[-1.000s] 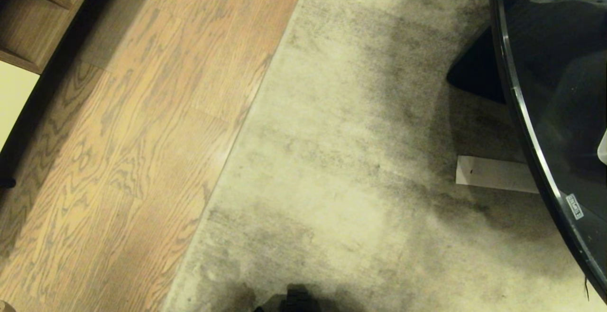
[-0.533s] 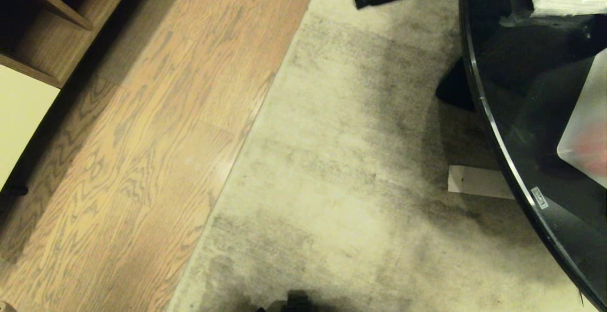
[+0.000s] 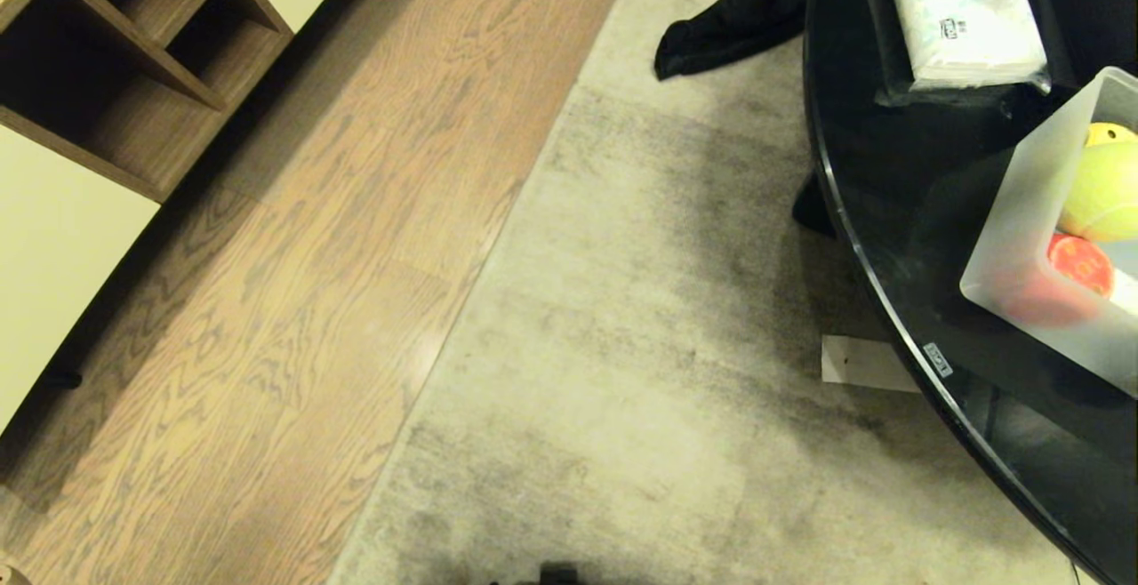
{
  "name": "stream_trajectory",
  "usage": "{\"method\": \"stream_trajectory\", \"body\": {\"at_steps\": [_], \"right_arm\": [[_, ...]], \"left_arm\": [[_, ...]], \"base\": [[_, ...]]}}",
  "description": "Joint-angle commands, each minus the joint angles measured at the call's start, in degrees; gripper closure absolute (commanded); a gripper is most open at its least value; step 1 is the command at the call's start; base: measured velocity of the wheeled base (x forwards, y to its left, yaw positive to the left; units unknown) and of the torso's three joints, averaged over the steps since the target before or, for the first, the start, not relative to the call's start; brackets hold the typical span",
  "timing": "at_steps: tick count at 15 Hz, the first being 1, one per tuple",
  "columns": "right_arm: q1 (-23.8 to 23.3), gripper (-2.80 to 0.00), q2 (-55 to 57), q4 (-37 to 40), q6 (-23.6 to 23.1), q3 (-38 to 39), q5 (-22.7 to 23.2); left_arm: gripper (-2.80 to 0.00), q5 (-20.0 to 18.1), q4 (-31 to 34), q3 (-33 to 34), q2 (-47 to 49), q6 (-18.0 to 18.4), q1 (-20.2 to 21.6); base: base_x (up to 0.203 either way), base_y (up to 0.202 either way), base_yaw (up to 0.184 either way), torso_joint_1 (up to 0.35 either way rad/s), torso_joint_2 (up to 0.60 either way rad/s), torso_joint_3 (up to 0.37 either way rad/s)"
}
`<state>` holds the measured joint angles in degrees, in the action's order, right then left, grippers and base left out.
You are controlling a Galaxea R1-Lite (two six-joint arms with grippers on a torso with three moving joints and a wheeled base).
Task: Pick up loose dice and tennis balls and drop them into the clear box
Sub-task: Put the toys in the box
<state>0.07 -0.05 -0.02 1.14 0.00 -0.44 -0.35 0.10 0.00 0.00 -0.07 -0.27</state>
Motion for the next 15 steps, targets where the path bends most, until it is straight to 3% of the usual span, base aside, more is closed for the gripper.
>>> {"method": "stream_trajectory", "body": {"at_steps": [1,15], "right_arm": [[0.0,0.00,0.0,0.0,0.0,0.0,-0.1],[0.0,0.00,0.0,0.0,0.0,0.0,0.0]], "left_arm": [[0.00,0.0,0.0,0.1,0.1,0.0,0.0],[0.00,0.0,0.0,0.1,0.1,-0.2,0.0]], "base": [[0.000,0.000,0.000,0.007,0.00,0.202],[0.000,0.000,0.000,0.001,0.00,0.200]]}}
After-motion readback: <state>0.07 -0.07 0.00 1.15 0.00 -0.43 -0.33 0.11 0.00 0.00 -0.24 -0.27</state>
